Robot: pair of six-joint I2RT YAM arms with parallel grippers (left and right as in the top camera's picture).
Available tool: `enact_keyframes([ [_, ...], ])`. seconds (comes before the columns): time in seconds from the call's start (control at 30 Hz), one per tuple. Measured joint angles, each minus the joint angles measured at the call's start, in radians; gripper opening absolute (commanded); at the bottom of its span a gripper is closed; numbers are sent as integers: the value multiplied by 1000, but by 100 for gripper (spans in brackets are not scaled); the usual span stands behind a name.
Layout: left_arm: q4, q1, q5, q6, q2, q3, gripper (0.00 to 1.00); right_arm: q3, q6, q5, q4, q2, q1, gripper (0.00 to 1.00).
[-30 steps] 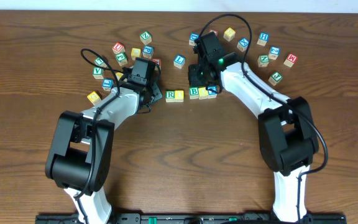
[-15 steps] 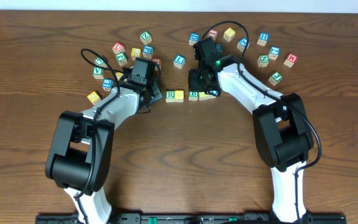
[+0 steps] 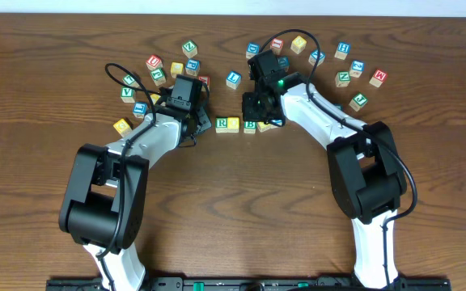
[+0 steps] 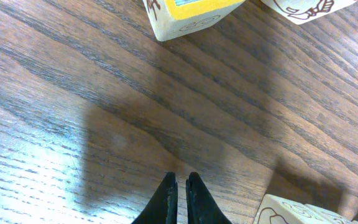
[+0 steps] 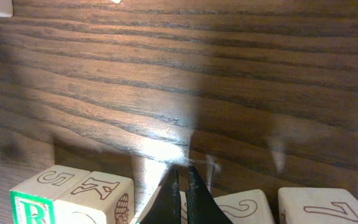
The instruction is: Spell out ROBOT
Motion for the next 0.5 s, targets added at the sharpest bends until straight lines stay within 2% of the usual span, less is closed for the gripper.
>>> enact_keyframes([
  [0.2, 0, 0, 0, 0, 0, 0, 8, 0, 0, 0, 19, 0, 0, 1],
  [0.5, 0, 0, 0, 0, 0, 0, 7, 103, -21, 0, -110, -3, 0, 1],
])
